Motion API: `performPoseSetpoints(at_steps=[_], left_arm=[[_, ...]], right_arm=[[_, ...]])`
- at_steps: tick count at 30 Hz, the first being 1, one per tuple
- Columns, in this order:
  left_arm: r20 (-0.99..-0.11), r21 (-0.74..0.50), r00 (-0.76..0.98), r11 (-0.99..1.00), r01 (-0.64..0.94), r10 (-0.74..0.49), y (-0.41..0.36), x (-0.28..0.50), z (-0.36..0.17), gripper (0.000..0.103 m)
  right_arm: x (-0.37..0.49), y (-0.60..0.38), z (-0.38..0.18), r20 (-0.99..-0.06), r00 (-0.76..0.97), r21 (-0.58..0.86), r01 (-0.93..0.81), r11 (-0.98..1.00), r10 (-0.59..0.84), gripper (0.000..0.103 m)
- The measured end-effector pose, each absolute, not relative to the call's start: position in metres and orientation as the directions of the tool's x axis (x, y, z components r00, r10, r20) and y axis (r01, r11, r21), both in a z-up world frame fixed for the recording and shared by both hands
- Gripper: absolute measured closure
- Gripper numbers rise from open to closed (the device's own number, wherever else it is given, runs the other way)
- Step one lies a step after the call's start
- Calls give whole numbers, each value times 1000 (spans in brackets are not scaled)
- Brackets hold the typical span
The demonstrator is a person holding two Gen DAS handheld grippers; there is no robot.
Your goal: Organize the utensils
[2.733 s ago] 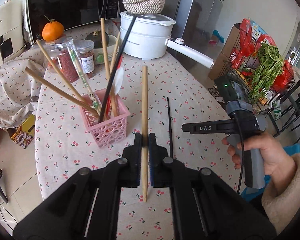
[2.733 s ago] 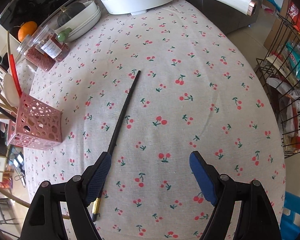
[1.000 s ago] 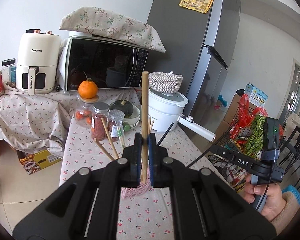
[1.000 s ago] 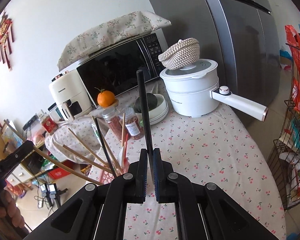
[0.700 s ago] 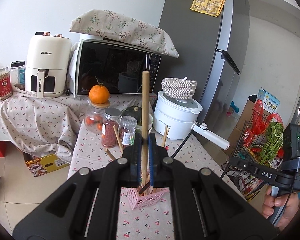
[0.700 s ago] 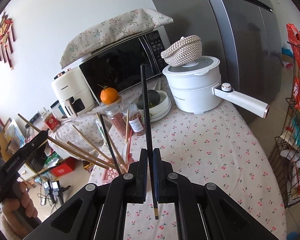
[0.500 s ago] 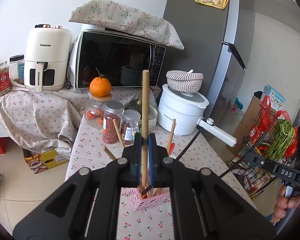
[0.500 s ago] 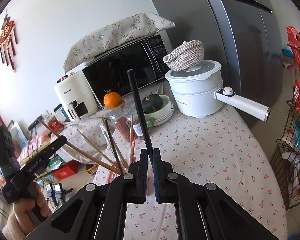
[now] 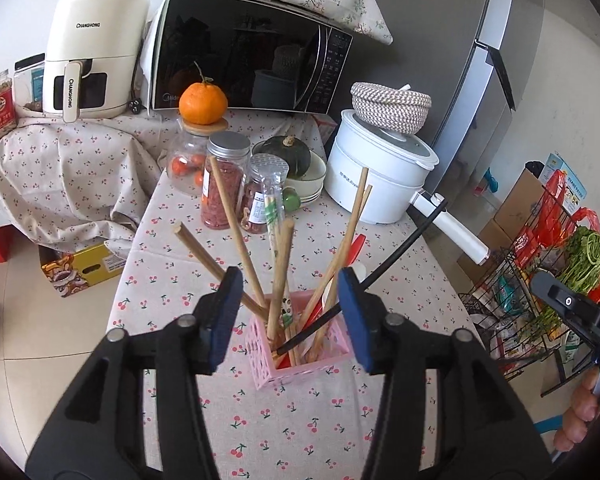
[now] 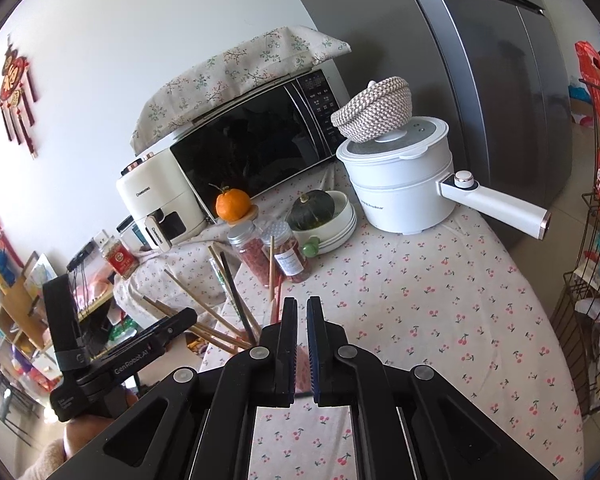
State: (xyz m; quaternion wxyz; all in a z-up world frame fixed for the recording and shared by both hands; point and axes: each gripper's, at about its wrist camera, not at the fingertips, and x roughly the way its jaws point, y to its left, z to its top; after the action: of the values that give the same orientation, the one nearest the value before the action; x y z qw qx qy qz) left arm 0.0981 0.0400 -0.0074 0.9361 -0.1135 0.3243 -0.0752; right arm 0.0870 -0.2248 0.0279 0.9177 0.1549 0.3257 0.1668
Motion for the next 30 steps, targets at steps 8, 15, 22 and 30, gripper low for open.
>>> performPoseSetpoints(at_steps=[8,15,22,30], left_arm=[[-594,-243,775,967,84,-216,53,73,4,29],[-745,-268,610,959,98,-270,66,67,-38,27],[-809,-345,474,934,95,-347,64,63,-68,27],[-819,-326,463,939,111,-340,61,51,-68,24]], right_arm=[[108,-218,-16,-718,582,345,-179,921,382,62],[88,-196,-89,-883,315,320,-135,938,347,53],[15,-149,-137,-947,220,208,-144,967,236,53],[-46,-121,-160,-937,343,39,-102,994,72,68]])
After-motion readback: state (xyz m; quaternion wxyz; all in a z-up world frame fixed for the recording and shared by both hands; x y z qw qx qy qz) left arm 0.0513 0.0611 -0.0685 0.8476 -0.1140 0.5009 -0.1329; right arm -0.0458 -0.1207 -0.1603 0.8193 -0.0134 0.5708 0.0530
